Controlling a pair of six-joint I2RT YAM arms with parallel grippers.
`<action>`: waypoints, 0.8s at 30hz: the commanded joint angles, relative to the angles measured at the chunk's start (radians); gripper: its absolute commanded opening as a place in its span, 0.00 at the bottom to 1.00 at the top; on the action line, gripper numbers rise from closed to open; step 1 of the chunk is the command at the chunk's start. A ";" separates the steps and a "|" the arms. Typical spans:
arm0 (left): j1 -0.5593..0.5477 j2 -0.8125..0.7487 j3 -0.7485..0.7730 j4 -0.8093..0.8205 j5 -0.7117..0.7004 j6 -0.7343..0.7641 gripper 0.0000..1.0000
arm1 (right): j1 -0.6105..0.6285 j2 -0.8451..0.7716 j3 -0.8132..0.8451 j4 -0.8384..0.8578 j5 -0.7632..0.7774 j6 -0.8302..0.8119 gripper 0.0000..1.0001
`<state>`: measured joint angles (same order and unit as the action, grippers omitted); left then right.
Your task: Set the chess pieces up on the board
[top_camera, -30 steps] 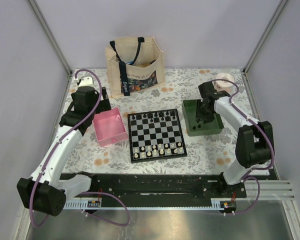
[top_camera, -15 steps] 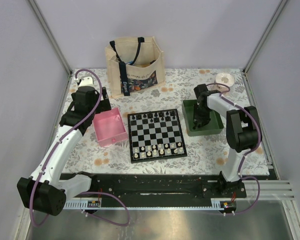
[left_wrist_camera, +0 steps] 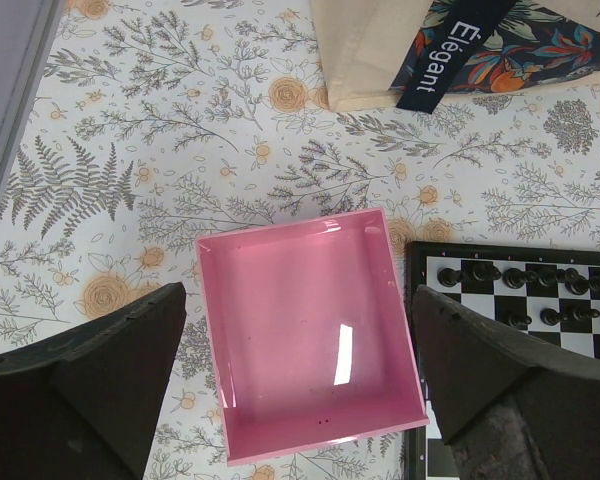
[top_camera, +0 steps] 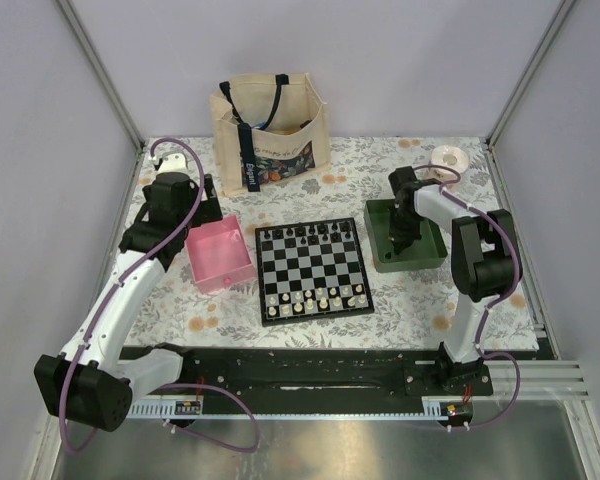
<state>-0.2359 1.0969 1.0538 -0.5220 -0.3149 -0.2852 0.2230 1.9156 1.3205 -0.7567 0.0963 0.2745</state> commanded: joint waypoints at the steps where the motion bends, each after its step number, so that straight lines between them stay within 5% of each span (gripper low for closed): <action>1: 0.000 0.003 0.021 0.036 0.005 0.006 0.99 | -0.007 -0.007 0.043 -0.013 0.023 -0.009 0.00; 14: -0.002 -0.018 0.023 0.036 0.000 0.003 0.99 | 0.009 -0.178 0.255 -0.134 -0.072 -0.034 0.00; 24: -0.002 -0.057 0.006 0.045 -0.024 -0.002 0.99 | 0.343 -0.006 0.546 -0.179 -0.075 0.006 0.00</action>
<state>-0.2359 1.0664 1.0534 -0.5209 -0.3176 -0.2852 0.4347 1.8153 1.7550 -0.9096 0.0586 0.2577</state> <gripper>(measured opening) 0.988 0.045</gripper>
